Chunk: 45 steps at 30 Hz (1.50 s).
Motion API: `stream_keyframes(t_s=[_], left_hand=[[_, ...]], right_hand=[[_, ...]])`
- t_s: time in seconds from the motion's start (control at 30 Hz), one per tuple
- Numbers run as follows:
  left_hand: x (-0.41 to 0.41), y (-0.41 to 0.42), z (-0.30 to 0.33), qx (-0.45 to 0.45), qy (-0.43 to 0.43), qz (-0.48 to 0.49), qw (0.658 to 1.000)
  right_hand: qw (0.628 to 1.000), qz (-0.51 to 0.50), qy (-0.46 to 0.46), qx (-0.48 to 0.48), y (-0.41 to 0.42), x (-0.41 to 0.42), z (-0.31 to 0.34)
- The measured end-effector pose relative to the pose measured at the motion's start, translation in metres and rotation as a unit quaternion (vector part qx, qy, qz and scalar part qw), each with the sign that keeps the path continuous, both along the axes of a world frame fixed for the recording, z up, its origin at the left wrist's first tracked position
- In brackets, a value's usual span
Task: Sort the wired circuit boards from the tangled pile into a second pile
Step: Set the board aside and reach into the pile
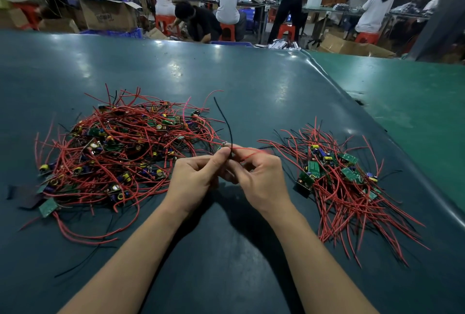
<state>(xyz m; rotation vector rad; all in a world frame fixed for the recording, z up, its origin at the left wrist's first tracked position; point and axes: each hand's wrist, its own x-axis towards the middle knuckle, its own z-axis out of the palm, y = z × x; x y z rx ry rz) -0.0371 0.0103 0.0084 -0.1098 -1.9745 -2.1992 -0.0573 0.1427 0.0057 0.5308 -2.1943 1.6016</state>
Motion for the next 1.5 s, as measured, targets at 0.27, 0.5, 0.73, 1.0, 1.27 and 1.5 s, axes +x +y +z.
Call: stream_keyframes(t_s=[0.27,0.5,0.73,1.0,1.27,1.5], left_hand=[[-0.003,0.000,0.003,0.077,-0.018,0.040,0.996],[-0.003,-0.002,0.006,0.161,-0.026,0.046,0.986],[-0.004,-0.001,0.007,0.181,-0.032,0.037,0.982],[-0.003,-0.001,0.005,0.151,-0.038,-0.001,0.988],[-0.005,-0.001,0.005,0.172,-0.025,0.016,0.985],[-0.006,-0.003,0.005,0.192,-0.011,0.051,0.980]], right_hand=[[1.000,0.017,0.015,0.008,-0.003,0.001,0.000],[0.956,0.090,-0.186,-0.210,-0.007,0.009,0.016],[0.895,0.097,-0.303,-0.313,-0.001,0.005,0.021],[0.916,0.131,-0.259,-0.278,-0.003,0.009,0.021],[0.898,0.013,-0.234,-0.372,-0.002,-0.001,0.020],[0.866,-0.088,-0.195,-0.452,0.017,-0.012,0.024]])
